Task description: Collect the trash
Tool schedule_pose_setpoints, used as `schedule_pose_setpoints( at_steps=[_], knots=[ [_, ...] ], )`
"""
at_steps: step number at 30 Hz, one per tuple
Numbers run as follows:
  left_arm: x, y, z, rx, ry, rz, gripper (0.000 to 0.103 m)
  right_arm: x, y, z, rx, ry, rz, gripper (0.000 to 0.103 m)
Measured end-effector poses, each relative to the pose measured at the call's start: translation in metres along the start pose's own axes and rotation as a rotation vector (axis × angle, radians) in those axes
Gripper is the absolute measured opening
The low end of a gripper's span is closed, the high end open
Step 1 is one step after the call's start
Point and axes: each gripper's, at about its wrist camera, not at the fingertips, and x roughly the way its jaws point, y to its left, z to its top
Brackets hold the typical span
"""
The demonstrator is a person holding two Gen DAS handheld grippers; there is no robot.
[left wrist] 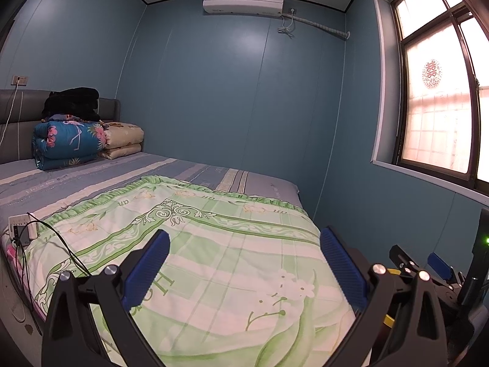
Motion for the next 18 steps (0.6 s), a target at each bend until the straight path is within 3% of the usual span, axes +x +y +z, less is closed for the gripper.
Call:
schedule_pose_setpoints(
  at_steps=[18],
  knots=[
    [0.0059, 0.0007, -0.0030, 0.015, 0.017, -0.013, 0.095, 0.0067, -0.0025, -0.0025, 0.003, 0.022, 0.000, 0.095]
  ],
)
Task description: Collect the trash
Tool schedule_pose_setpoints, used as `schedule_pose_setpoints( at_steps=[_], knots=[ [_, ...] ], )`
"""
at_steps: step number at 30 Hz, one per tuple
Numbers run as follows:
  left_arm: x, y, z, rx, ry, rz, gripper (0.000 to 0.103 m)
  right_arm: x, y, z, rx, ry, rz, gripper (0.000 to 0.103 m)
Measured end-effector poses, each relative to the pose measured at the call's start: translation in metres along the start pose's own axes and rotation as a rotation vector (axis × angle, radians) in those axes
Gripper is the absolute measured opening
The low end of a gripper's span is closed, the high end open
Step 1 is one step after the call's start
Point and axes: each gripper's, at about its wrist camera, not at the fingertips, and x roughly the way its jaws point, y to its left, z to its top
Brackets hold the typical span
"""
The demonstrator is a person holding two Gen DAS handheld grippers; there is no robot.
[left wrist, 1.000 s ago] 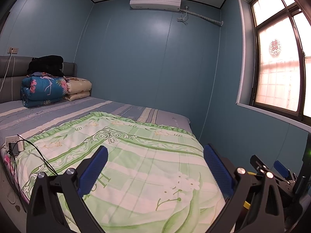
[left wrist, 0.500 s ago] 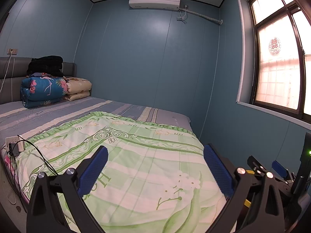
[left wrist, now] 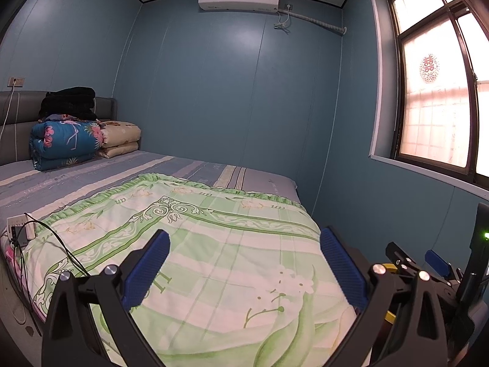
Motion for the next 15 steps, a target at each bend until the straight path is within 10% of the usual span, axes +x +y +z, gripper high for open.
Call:
schedule_pose_setpoints(
  at_steps=[15],
  knots=[
    [0.0042, 0.0013, -0.0027, -0.004, 0.015, -0.001, 0.095, 0.0049, -0.0014, -0.0017, -0.002, 0.020, 0.002, 0.095]
  ],
)
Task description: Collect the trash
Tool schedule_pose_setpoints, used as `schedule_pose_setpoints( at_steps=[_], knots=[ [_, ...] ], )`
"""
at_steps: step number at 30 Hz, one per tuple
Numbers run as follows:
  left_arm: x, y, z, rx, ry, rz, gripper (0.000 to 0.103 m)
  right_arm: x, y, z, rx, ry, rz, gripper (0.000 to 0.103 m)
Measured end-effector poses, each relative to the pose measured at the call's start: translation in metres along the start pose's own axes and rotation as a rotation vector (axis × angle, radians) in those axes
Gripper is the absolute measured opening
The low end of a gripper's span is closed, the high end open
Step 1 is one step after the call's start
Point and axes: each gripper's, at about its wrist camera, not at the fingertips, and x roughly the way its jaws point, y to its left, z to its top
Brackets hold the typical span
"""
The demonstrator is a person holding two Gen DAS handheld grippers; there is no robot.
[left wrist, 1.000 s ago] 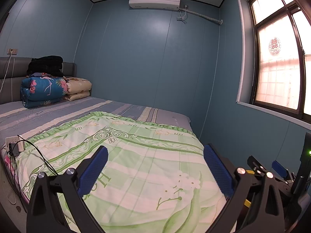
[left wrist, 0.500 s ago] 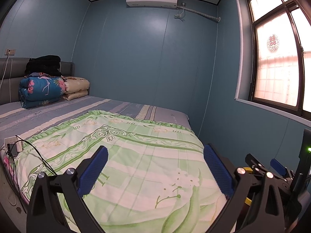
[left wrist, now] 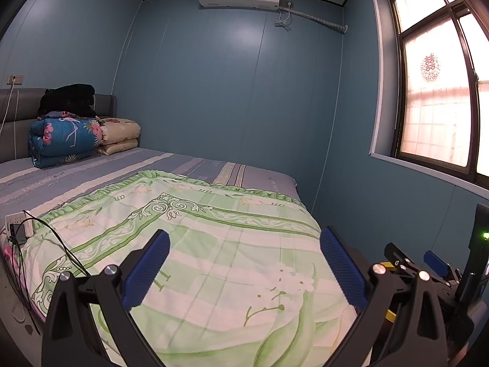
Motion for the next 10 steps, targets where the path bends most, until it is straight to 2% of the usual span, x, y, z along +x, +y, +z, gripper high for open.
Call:
schedule_pose_setpoints(
  at_steps=[10],
  knots=[
    [0.0031, 0.0037, -0.0002, -0.011, 0.011, -0.005, 0.095, 0.0011, -0.0014, 0.0002, 0.002, 0.007, -0.001, 0.095]
  ],
)
